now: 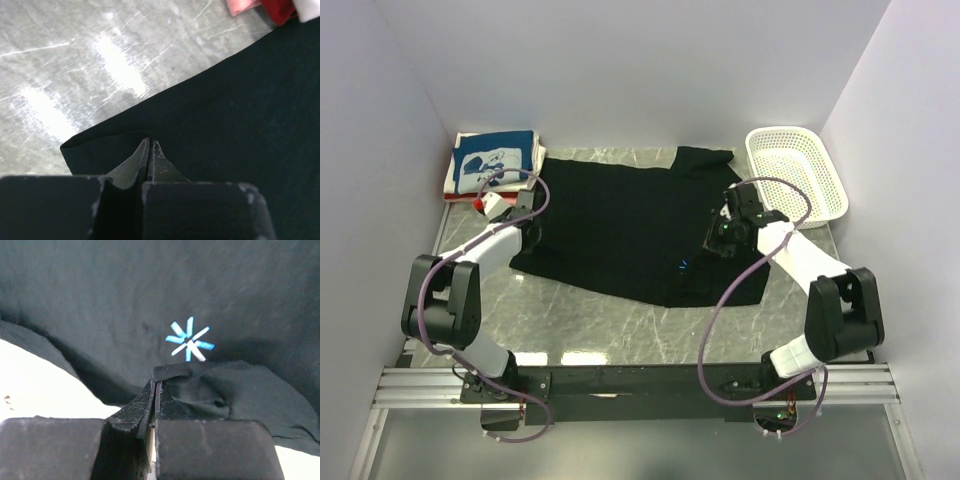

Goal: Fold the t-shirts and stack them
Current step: Fold the tshirt

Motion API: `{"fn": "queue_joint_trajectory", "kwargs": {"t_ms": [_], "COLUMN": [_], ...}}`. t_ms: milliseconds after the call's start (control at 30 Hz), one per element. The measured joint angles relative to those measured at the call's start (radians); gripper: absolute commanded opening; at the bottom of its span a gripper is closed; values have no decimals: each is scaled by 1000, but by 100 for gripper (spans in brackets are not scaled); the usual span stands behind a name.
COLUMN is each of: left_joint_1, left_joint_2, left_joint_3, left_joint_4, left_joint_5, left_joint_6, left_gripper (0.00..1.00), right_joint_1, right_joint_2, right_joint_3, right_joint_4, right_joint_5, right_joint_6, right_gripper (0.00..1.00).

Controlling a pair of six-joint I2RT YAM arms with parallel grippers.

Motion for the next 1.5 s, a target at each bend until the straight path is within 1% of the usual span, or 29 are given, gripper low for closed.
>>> {"fn": "queue_joint_trajectory", "kwargs": {"t_ms": [167,367,633,933,1167,1500], "left_joint_1": [0,15,58,84,87,89], "left_joint_2": [15,26,30,34,103,174], "left_joint_3": [21,51,56,56,93,156], "left_joint_4": [8,16,44,97,118,127], "left_joint_5": [-7,-11,5,44,71,89], "left_joint_6": [-1,0,3,22,33,55], "left_gripper": [1,1,1,1,1,2], "right_joint_1": [-100,-179,-195,-245,-253,-305], "right_joint_2": [54,45,-3,-17,-17,-15], "right_joint_3": [9,12,12,12,12,12], "right_joint_4": [30,55,59,60,60,62], "right_joint_5": [-65,-79,-25,-1,1,-4], "right_joint_6": [-15,-6,25,47,55,64], "right_gripper": [0,0,0,0,0,0]}}
